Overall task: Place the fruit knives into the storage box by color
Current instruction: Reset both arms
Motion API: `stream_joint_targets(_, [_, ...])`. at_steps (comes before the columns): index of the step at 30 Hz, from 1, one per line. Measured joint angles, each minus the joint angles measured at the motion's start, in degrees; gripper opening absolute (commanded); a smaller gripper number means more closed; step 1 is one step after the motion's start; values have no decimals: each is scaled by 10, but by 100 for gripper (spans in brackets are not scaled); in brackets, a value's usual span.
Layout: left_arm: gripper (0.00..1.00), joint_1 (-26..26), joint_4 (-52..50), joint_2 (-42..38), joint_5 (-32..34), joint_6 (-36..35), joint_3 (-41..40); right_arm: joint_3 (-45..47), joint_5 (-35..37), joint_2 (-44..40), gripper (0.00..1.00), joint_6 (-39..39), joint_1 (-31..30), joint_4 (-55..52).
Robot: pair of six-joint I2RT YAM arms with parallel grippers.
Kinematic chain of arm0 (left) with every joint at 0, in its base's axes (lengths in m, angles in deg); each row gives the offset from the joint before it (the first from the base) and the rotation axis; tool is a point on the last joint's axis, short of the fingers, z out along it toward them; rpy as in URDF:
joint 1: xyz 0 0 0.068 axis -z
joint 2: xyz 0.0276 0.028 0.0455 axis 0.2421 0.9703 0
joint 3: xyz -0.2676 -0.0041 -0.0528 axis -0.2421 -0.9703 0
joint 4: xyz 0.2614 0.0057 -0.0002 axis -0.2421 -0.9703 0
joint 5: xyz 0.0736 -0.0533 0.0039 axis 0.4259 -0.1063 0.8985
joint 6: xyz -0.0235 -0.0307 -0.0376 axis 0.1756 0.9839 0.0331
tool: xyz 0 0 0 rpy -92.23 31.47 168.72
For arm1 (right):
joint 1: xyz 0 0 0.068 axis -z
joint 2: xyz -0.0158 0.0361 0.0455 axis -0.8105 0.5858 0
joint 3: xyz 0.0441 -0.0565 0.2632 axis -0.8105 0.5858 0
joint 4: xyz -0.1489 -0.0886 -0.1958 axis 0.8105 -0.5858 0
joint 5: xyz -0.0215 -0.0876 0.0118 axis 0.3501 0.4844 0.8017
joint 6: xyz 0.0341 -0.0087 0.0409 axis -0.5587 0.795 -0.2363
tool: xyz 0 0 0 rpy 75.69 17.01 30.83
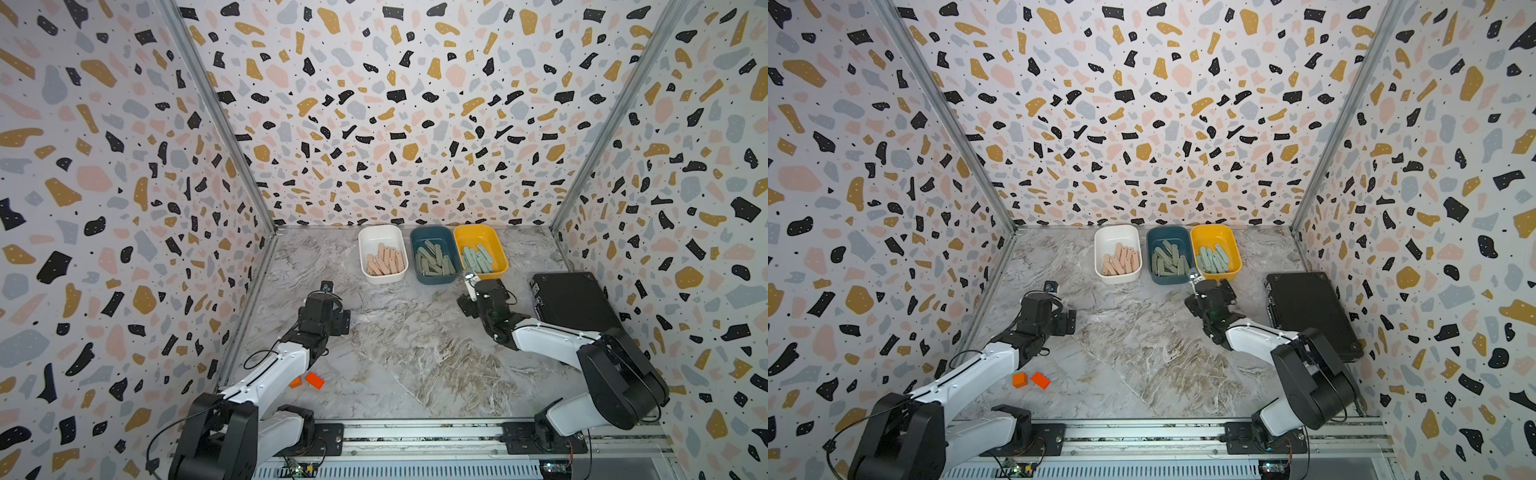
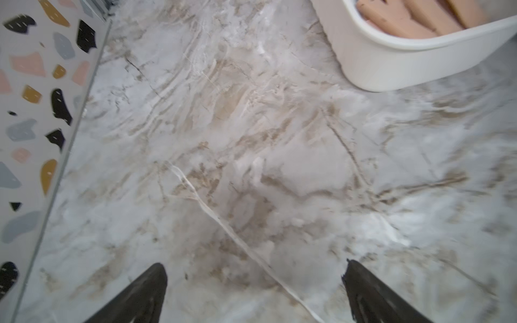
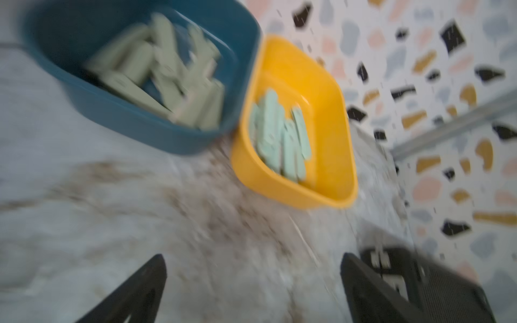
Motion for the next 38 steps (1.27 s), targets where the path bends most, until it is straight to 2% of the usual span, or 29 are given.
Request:
stream_joint_targets(4, [99,-22,181,80,-3,-46,-44,55,-13,-90,99,-29,92,49])
stream_joint_targets(6, [99,-31,234,103,-18,-51,-70,84,-30,-95,99,-40,126,99])
stream_joint_targets(9, [99,-88,303,124,-60,-30,-94,148,-60,-31,99,-69,178,219])
stream_joint_targets(12, [99,-155,379,168,-100,-3,-98,200,-76,49,99,-84,204,285])
stream_joint_targets(14, [99,-169,394,182,-126,5,-97,205,-89,75,99,-83,205,304])
stream_joint_targets(17, [99,-169,408,185,-154,14,-96,170,-153,72,99,-99,230,295])
stream_joint_targets(22, [99,-160,424,173,-155,16,-97,136,-197,71,99,-115,254,295])
stream_joint_targets(38, [99,-157,430,179,-155,16,-94,136,-223,71,99,-122,254,291])
